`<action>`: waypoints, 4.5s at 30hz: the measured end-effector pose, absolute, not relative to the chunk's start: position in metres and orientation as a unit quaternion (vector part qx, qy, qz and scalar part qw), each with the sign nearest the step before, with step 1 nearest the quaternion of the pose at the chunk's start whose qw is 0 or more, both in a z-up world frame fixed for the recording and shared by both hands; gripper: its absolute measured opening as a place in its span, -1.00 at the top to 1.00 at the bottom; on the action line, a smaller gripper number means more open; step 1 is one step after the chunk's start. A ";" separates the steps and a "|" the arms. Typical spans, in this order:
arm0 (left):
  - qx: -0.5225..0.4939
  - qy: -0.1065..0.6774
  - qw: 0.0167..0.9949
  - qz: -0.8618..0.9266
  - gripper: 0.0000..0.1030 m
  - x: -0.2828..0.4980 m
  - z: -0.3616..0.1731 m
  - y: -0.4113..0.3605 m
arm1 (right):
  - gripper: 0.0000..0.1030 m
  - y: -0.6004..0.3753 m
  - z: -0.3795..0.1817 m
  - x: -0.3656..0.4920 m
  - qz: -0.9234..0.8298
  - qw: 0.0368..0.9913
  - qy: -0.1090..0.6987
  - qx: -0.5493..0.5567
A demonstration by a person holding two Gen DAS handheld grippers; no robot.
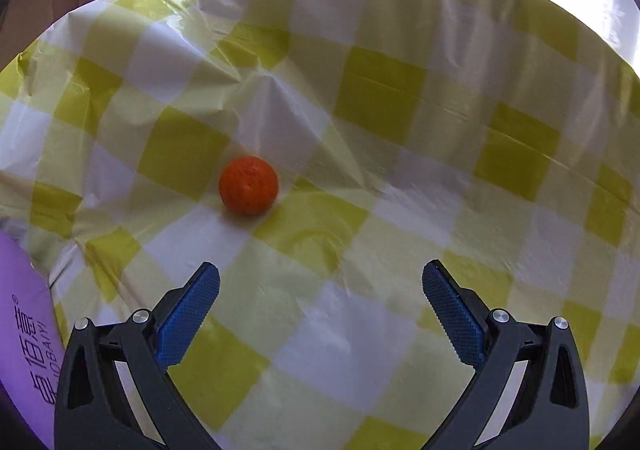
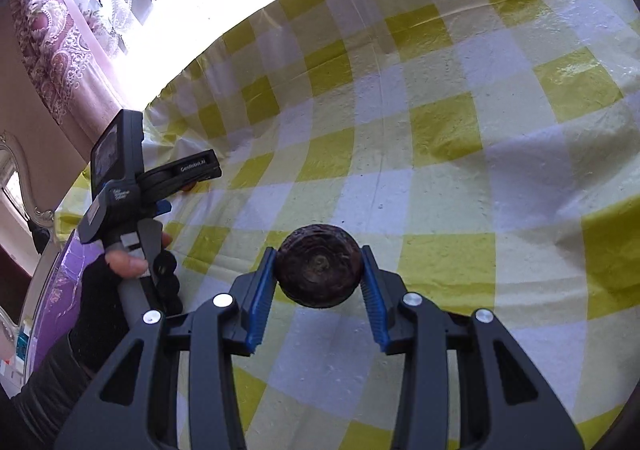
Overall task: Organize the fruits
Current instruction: 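Grasp the last dark fruit with the right tool while the left tool grasps the last mandarin, then lift the mandarin and dark fruit and carry them over the box, then lower both fruits into the box and open both tools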
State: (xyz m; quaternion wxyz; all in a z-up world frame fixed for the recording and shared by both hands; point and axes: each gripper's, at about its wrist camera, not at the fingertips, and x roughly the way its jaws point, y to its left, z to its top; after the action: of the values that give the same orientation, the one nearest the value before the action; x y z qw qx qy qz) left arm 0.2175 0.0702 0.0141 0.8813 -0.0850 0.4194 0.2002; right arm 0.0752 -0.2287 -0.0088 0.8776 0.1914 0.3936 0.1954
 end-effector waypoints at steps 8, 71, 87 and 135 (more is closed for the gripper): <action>-0.154 0.442 0.847 0.253 -0.78 0.274 0.006 0.124 | 0.19 -0.226 -0.009 0.077 0.193 0.877 0.399 0.188; -0.015 0.400 0.914 -0.058 0.31 -0.019 0.018 0.001 | 0.20 -0.211 -0.002 0.028 0.080 0.894 0.412 0.156; -0.012 0.376 0.922 -0.088 0.31 -0.083 0.050 0.020 | 0.19 -0.165 0.007 -0.065 0.085 0.883 0.445 0.124; -0.020 0.448 0.880 0.155 0.25 -0.152 0.103 0.274 | 0.18 0.152 0.099 -0.132 0.344 0.824 0.404 -0.200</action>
State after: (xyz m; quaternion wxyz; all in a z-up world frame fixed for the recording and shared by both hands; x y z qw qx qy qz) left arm -0.1524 0.2743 0.1029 0.8803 -0.0199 0.4479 0.1549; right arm -0.1319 0.1519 0.0989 0.8236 -0.1995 0.4044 0.3441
